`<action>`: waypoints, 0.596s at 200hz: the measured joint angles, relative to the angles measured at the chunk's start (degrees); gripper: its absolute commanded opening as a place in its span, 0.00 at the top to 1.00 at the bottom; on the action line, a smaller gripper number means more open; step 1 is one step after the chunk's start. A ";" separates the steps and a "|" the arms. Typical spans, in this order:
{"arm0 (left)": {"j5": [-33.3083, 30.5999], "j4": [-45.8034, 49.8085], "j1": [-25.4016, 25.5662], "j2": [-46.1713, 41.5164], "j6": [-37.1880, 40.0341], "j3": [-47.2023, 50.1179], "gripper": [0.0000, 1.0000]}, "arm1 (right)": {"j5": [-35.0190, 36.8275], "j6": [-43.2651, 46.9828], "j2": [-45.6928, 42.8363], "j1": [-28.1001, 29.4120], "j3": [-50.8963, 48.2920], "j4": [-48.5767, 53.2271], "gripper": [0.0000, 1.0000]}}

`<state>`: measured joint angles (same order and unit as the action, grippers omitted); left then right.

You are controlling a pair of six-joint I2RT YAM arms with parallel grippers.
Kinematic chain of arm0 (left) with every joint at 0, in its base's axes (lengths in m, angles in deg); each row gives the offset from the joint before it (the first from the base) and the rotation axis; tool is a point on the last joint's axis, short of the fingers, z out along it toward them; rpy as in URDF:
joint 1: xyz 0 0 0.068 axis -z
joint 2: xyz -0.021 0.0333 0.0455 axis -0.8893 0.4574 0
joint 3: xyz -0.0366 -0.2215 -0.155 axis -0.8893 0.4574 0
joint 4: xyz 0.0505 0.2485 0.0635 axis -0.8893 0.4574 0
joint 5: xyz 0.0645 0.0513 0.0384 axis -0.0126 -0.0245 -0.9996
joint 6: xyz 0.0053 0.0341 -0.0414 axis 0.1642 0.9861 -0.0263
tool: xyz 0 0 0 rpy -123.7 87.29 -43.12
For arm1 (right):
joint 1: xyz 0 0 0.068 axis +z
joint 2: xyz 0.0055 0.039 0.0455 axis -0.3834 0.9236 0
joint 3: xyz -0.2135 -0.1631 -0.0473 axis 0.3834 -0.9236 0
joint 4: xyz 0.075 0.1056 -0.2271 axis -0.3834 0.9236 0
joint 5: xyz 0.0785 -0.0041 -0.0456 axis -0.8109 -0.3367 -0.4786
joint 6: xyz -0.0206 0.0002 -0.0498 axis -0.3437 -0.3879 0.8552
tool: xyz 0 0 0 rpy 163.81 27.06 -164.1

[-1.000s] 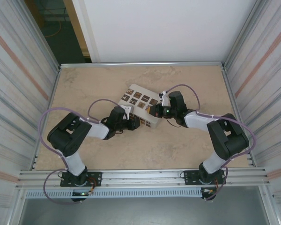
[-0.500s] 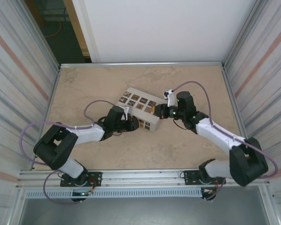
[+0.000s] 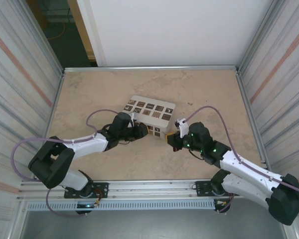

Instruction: Unlock the padlock with the key

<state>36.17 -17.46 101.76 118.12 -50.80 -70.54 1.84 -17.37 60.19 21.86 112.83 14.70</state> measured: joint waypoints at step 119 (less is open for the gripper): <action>1.11 -1.53 0.22 0.09 -2.93 0.00 1.00 | 8.74 0.66 15.45 7.15 -2.36 -11.19 1.00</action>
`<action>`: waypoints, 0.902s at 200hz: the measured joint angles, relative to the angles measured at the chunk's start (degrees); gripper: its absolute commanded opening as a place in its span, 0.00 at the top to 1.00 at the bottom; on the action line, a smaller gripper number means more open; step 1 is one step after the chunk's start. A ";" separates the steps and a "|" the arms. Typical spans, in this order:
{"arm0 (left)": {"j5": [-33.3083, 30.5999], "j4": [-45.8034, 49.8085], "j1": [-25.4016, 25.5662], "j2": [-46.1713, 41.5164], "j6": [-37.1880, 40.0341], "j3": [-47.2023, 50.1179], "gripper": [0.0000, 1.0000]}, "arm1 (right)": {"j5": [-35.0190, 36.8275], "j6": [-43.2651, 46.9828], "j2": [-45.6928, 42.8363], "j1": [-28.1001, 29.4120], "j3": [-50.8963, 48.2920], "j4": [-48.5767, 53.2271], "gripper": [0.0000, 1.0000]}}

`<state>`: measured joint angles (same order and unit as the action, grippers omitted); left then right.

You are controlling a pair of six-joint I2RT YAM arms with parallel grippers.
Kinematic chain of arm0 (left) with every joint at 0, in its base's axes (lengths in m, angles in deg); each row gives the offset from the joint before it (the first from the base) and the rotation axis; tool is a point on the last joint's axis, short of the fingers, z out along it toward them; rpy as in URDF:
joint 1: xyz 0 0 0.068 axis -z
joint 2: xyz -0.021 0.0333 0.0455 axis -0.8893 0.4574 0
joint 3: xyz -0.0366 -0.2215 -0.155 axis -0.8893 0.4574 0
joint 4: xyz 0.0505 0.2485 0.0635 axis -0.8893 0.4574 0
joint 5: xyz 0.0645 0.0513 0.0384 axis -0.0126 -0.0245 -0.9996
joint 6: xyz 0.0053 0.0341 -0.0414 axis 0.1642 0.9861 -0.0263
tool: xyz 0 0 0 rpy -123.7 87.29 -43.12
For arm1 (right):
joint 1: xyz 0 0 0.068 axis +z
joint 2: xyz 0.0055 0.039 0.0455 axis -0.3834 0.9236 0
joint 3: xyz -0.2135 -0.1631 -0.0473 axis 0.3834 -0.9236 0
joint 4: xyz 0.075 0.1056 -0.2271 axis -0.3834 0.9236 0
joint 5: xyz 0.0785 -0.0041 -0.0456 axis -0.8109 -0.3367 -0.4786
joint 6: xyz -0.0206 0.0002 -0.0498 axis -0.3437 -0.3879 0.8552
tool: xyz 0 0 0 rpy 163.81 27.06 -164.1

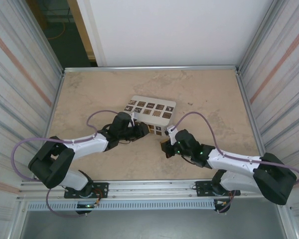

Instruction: Unlock the padlock with the key

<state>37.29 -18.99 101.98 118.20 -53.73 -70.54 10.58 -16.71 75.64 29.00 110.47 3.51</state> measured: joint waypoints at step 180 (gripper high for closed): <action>0.42 0.04 0.31 0.46 0.02 0.00 1.00 | 3.72 4.48 11.61 0.24 6.12 -5.84 1.00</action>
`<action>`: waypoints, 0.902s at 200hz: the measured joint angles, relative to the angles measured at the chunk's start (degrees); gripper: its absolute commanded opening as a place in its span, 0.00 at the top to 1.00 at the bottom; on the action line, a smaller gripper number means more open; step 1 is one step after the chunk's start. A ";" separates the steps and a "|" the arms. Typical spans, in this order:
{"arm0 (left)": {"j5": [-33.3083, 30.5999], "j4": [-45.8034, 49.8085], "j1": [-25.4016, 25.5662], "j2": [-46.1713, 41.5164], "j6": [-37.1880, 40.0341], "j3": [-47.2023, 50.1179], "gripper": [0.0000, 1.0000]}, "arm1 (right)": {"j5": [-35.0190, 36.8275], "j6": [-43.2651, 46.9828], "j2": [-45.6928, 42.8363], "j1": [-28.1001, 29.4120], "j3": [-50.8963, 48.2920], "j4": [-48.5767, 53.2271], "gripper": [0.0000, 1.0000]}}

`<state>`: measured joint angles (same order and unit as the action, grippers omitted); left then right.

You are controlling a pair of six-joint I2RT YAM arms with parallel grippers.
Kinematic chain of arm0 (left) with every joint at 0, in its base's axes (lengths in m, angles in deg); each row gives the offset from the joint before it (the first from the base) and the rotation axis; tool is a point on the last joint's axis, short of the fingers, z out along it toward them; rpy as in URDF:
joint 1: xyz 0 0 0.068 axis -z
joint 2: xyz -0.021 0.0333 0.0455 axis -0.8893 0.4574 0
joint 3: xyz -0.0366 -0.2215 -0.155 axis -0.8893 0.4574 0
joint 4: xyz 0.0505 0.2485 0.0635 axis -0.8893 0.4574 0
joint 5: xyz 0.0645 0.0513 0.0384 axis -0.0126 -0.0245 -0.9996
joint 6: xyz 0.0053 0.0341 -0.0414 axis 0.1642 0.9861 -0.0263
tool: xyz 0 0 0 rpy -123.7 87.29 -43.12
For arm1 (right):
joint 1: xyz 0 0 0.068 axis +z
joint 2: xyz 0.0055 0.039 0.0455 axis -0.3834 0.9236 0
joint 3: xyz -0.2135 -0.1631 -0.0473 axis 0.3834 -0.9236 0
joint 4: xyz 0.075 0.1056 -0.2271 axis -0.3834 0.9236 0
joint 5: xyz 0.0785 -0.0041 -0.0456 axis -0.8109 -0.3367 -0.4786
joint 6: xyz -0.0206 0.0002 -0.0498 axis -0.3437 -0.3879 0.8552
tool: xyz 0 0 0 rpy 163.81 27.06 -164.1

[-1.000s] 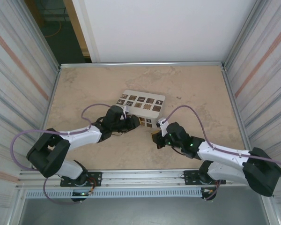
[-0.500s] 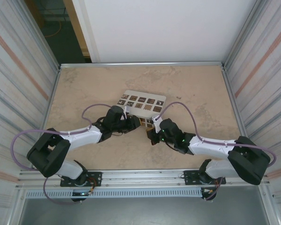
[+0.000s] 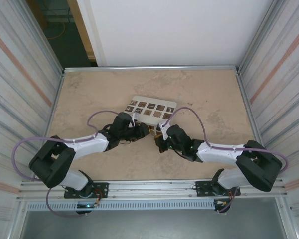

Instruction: Unlock the padlock with the key

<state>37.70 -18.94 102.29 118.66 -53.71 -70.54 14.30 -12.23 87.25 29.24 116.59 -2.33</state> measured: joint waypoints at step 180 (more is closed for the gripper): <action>-0.33 0.02 0.07 0.26 -0.39 -0.15 1.00 | 3.34 4.00 4.72 0.37 2.34 -1.64 1.00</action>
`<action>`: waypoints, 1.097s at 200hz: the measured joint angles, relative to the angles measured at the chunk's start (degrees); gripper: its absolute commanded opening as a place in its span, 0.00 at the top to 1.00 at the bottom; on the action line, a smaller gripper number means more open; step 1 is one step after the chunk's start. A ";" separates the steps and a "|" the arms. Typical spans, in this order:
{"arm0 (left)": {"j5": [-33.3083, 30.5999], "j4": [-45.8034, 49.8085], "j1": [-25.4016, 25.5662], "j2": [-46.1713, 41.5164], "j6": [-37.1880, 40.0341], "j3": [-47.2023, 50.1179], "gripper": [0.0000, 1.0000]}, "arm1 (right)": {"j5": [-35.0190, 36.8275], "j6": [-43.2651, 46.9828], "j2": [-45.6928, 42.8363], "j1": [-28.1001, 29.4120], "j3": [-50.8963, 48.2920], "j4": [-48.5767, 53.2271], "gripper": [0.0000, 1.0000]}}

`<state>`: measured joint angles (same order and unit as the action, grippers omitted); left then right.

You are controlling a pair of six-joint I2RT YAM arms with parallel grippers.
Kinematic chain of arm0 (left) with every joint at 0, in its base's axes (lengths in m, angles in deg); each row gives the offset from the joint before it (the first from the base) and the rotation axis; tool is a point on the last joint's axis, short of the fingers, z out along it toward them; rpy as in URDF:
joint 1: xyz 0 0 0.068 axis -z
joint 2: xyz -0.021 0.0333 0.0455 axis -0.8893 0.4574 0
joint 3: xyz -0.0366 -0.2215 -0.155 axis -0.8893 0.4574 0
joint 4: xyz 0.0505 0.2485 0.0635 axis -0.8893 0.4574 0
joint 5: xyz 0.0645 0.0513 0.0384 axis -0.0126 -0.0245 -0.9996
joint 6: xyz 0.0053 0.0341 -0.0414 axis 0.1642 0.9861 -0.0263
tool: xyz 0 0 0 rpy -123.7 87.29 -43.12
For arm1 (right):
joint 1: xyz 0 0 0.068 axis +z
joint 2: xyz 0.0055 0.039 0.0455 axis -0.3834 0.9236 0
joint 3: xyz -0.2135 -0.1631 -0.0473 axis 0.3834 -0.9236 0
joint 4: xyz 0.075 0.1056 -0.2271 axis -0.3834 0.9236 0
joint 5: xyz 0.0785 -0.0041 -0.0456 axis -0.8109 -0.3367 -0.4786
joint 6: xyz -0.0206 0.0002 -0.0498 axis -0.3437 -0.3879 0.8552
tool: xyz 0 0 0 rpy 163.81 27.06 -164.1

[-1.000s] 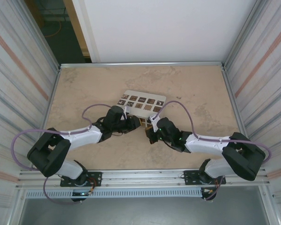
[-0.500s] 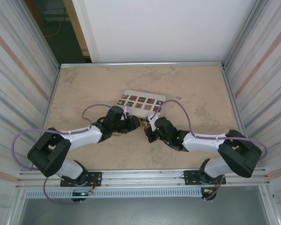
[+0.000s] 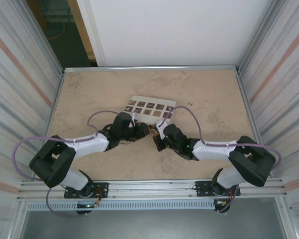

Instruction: Unlock the padlock with the key

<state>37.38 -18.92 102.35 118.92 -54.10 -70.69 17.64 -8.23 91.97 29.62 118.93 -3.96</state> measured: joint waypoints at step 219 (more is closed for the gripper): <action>-0.28 -0.02 0.00 0.07 -0.04 -0.07 1.00 | 0.66 -0.04 0.85 -0.07 1.14 1.31 1.00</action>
<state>37.09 -18.94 102.35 118.99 -54.14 -70.76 18.30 -8.28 92.82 29.55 120.07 -2.65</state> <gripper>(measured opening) 0.243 0.054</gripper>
